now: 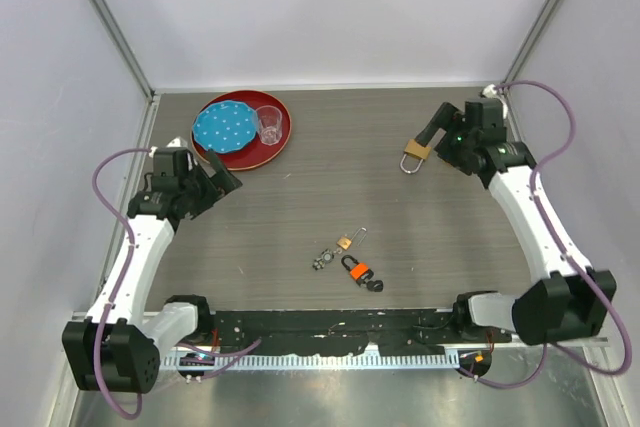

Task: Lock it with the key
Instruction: Pick up the lock from the center of the board.

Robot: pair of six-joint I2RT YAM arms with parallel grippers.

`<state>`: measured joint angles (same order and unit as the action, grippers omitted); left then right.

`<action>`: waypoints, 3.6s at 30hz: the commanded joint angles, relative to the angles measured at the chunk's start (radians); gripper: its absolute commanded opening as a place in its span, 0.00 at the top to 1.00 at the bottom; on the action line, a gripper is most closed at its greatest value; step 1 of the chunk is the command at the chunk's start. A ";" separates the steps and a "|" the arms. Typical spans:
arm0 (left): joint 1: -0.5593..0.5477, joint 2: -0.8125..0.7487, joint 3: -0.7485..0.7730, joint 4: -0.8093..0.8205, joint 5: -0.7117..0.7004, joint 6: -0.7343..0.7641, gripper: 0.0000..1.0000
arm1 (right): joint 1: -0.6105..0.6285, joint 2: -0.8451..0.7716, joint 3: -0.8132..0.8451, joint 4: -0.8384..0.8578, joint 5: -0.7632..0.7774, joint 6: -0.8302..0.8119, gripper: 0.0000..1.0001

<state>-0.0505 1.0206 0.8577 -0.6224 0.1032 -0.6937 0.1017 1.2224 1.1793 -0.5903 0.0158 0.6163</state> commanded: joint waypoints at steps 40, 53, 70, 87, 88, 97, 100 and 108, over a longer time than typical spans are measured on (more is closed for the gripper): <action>-0.968 0.825 0.483 -0.022 -0.201 0.230 0.17 | 0.276 0.109 -0.015 -0.284 -0.056 -0.139 0.03; -0.977 0.904 0.471 0.036 -0.218 0.296 0.39 | 0.242 0.075 -0.032 -0.276 -0.053 -0.144 0.03; -0.976 0.992 0.483 0.099 -0.204 0.298 0.51 | 0.239 0.040 -0.050 -0.256 -0.069 -0.145 0.04; -0.864 0.790 0.518 0.024 -0.221 0.322 1.00 | 0.236 0.084 0.074 -0.220 -0.144 -0.187 0.03; -0.850 0.771 0.536 0.012 -0.220 0.330 1.00 | 0.236 0.089 0.075 -0.214 -0.172 -0.187 0.03; -0.690 0.613 0.696 -0.164 -0.027 0.450 1.00 | 0.233 0.092 0.117 -0.056 -0.395 -0.214 0.02; -0.672 0.605 0.794 -0.276 0.064 0.506 1.00 | 0.234 0.077 0.115 0.036 -0.487 -0.216 0.02; -0.667 0.616 0.981 -0.438 0.211 0.517 1.00 | 0.234 0.049 0.112 0.248 -0.646 -0.194 0.02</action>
<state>-0.7181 1.6627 1.7676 -0.9512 0.2039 -0.1951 0.3382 1.3205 1.2476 -0.5018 -0.5217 0.4225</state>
